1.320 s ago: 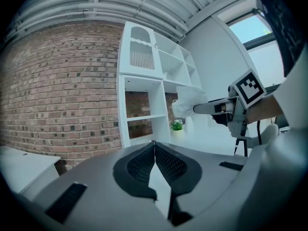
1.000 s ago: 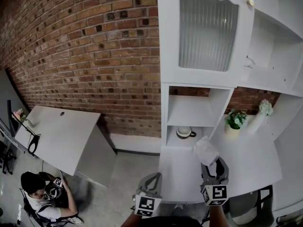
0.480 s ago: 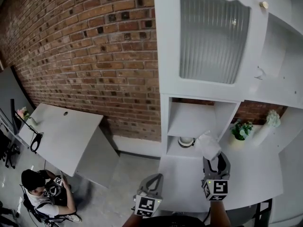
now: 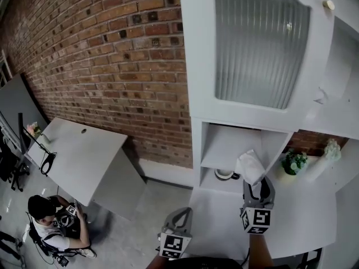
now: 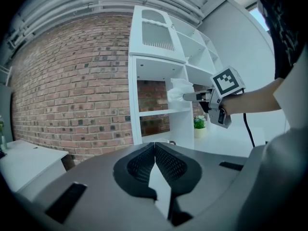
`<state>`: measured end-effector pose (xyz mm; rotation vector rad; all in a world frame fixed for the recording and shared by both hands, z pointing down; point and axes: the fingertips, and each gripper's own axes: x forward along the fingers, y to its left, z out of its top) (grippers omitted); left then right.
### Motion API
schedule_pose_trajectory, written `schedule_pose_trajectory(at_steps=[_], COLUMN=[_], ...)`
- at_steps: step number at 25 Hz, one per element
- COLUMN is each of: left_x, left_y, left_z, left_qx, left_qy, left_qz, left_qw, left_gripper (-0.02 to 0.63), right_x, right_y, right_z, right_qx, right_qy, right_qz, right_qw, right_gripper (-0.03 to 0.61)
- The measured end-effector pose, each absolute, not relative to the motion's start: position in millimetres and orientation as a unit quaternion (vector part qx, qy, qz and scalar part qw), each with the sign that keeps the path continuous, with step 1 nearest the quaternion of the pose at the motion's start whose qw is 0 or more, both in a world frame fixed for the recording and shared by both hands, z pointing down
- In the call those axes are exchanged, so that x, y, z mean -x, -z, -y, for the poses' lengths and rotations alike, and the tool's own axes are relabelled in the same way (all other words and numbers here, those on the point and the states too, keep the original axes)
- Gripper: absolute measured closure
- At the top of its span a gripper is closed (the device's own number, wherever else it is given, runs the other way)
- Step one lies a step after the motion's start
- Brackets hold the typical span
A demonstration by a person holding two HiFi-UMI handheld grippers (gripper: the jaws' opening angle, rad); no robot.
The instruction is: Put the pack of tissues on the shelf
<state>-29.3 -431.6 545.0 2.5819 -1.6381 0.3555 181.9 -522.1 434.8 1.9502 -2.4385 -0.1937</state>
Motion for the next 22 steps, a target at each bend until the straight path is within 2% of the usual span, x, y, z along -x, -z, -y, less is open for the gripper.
schedule_pose_trajectory(at_steps=[15,20,22], left_x=[37.3,41.2,44.0], left_y=[-553.1,-554.1,-556.4], left_z=[442.9,443.7,443.5], left_qx=[-0.818,-0.814,-0.812], left_qy=[-0.121,-0.126,-0.131], left_qz=[0.561,0.565,0.566], left_qw=[0.046,0.051,0.05], left_gripper=[0.603,0.603,0.603], right_x=[-182.4,-183.5,-181.3], right_y=[-452.9,-459.4,-461.0], right_z=[566.0,574.0,575.9], right_qx=[-0.632,-0.626,-0.621], right_qy=[0.055,0.027,0.018], right_qz=[0.772,0.778,0.782], right_qw=[0.045,0.04,0.04], right_gripper=[0.344,0.323,0.292])
